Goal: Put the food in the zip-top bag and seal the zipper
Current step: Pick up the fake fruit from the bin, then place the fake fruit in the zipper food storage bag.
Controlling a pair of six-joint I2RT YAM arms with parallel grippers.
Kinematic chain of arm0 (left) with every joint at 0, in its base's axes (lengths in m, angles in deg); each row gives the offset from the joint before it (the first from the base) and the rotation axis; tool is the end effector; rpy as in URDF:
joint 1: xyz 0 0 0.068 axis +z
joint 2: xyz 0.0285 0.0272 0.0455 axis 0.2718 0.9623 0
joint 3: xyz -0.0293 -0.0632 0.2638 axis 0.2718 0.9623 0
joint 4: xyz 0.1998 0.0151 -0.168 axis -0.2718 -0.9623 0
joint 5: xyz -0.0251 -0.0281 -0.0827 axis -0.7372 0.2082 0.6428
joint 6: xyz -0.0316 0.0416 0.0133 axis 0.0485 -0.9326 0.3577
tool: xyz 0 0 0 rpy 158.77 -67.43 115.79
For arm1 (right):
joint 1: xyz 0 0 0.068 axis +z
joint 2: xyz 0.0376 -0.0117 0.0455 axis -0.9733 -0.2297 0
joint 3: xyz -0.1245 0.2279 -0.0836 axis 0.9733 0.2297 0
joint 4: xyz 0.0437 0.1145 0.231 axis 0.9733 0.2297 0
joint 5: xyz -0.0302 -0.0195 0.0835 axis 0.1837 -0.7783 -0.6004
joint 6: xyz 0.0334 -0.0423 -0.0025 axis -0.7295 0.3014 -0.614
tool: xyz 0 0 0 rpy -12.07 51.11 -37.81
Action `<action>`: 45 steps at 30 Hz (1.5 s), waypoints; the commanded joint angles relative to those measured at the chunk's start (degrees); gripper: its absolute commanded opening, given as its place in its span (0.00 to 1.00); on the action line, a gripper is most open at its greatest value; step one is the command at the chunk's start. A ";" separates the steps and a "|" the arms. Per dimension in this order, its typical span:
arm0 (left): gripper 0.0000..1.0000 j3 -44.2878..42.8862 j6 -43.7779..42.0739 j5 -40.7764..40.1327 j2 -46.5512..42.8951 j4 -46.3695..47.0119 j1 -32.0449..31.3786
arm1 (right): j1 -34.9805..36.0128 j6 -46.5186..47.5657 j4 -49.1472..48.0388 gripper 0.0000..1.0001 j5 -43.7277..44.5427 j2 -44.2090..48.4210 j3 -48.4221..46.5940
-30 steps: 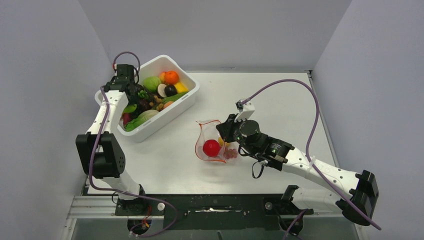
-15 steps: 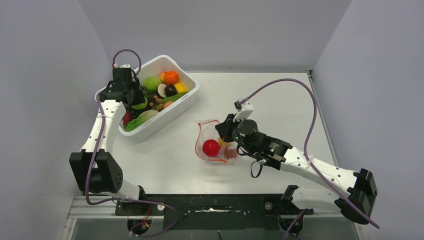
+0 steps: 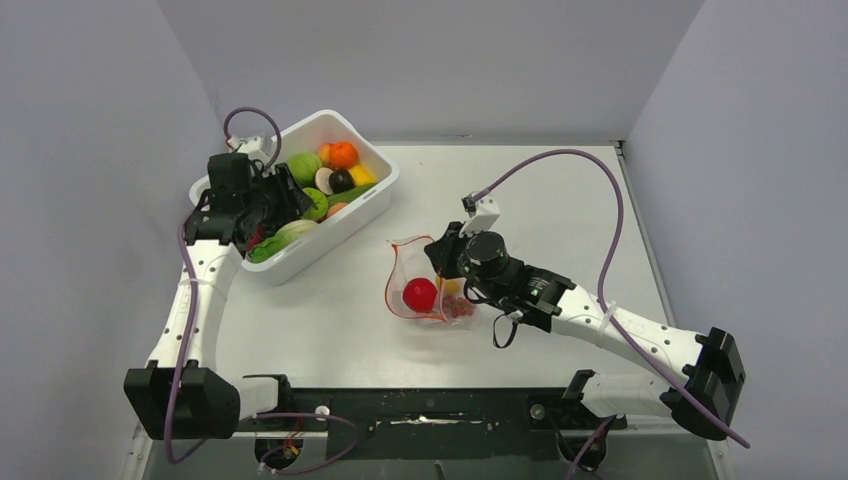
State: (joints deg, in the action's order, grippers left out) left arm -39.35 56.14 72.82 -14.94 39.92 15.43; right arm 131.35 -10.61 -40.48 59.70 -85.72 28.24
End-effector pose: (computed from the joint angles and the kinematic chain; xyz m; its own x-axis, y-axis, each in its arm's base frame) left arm 0.2759 -0.0081 0.3566 -0.6042 -0.3033 -0.7369 -0.0346 0.9338 -0.3560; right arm 0.1667 0.2140 0.3183 -0.5372 0.3203 -0.7803 -0.3027 0.7902 0.5328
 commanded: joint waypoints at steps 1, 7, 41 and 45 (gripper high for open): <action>0.40 3.46 4.42 15.17 -6.32 7.53 -0.49 | -0.66 -1.57 -2.93 0.00 0.28 -0.57 -3.60; 0.40 7.88 8.44 25.03 -11.83 10.82 -1.06 | -1.06 -3.74 -3.30 0.00 0.46 -1.62 -3.86; 0.39 26.62 24.23 31.57 -16.30 33.61 -19.30 | -1.20 -7.83 -5.58 0.00 -0.33 -0.77 -4.08; 0.44 25.54 21.70 27.43 -14.42 29.96 -21.78 | -1.18 -7.64 -5.71 0.00 -0.54 -0.83 -4.24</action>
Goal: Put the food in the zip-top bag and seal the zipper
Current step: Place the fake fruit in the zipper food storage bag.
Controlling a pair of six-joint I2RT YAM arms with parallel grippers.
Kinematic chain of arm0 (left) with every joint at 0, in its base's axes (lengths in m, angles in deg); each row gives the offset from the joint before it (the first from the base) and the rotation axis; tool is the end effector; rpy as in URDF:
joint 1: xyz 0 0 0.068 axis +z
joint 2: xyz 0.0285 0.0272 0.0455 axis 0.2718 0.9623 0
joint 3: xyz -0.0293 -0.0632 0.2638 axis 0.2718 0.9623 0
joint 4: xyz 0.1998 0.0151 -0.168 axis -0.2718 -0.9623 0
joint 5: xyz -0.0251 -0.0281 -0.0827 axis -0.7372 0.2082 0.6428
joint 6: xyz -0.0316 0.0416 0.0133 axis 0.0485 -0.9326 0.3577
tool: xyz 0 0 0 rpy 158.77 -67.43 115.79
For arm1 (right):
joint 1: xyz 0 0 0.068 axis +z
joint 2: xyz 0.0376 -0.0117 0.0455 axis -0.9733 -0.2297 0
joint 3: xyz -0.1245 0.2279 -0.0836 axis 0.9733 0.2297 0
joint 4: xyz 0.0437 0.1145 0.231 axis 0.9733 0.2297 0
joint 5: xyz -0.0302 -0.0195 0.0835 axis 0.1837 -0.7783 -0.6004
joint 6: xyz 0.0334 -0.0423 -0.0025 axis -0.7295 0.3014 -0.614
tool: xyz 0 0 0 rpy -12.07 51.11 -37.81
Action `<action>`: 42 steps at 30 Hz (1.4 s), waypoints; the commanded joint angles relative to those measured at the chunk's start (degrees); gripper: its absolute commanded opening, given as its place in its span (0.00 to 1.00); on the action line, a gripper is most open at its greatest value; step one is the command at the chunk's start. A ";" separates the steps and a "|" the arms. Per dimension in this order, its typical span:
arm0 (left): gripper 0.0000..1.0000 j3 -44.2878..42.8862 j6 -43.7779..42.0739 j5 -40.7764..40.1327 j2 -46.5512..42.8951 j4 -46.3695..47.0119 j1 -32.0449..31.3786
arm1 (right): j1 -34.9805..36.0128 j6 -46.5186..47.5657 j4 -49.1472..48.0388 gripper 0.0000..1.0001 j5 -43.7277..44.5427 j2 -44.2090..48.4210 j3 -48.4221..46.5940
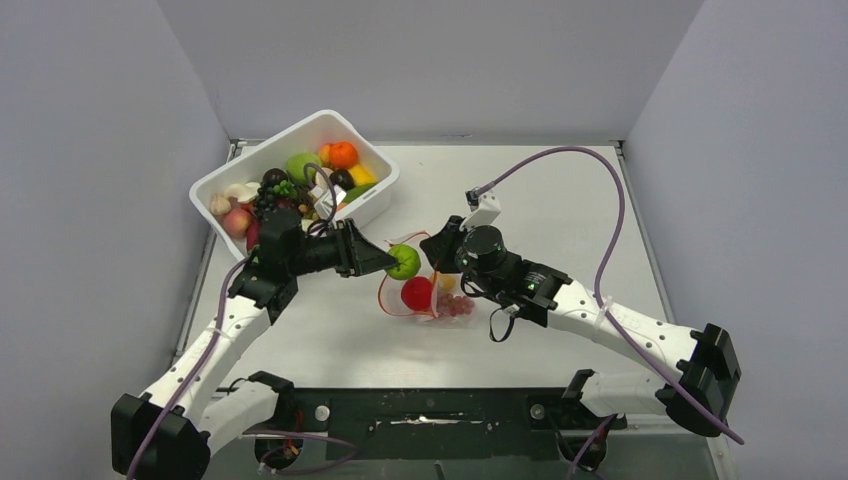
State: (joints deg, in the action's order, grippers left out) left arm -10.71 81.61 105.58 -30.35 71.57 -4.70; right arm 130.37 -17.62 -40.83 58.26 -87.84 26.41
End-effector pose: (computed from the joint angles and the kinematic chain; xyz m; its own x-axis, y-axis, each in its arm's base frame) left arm 0.2020 -0.1014 0.3027 -0.8020 -0.2360 -0.5487 0.4352 0.3984 -0.8074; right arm 0.1752 0.2191 0.3207 -0.5774 0.4149 -0.7032 -0.2356 0.7400 0.6300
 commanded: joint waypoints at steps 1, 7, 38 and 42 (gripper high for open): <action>0.47 -3.27 -4.22 -6.11 1.18 -2.20 -2.02 | -0.13 -0.60 -5.30 0.00 0.86 1.27 -2.41; 0.64 -4.52 -5.04 -8.64 1.70 -3.80 -2.91 | -0.12 -0.73 -5.36 0.00 0.69 1.30 -2.19; 0.58 -0.37 -11.10 -16.88 1.94 -10.75 -6.64 | -0.27 -0.25 -5.27 0.00 1.47 3.48 -0.90; 0.37 -0.18 -10.79 -18.23 2.39 -10.28 -7.31 | -0.21 -0.25 -5.35 0.00 1.43 3.29 -0.83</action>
State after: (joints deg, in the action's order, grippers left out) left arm -10.28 70.81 87.68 -28.12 56.25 -11.34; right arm 130.37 -17.60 -40.83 58.31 -86.27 26.41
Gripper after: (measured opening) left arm 0.472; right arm 0.032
